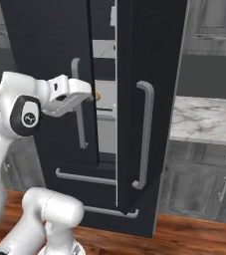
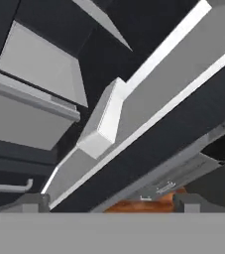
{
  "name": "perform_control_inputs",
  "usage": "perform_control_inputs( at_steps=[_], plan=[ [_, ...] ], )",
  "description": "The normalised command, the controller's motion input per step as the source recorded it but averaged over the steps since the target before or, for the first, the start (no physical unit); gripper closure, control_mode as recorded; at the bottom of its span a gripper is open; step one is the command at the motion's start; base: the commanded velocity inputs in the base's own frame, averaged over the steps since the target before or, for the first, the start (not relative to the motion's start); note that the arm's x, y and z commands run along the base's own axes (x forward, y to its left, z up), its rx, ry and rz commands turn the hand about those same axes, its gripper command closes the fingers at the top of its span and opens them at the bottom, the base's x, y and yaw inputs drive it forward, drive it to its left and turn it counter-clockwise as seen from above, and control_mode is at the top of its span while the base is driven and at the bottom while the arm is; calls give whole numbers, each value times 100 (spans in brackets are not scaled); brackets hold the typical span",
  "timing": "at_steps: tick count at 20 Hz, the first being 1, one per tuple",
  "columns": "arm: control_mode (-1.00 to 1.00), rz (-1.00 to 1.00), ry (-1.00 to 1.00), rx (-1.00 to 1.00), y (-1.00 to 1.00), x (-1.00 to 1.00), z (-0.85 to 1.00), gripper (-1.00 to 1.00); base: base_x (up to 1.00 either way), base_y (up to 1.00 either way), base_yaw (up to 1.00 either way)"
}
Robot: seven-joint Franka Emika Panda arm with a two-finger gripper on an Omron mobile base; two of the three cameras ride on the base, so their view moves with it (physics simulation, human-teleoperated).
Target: Retrieve the kiwi and peach from the fridge and place them into the bowl on the dining table.
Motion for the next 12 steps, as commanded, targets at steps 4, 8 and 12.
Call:
perform_control_inputs(
  at_steps=[4, 8, 12],
  plan=[
    [-100, -21, 41, -17, 0, 72, 11, -100, 0, 0, 0],
    [-100, -16, 26, -11, -1, 82, 2, -100, 0, 0, 0],
    [-100, -8, 17, -7, -10, 78, 0, -100, 0, 0, 0]
  ],
)
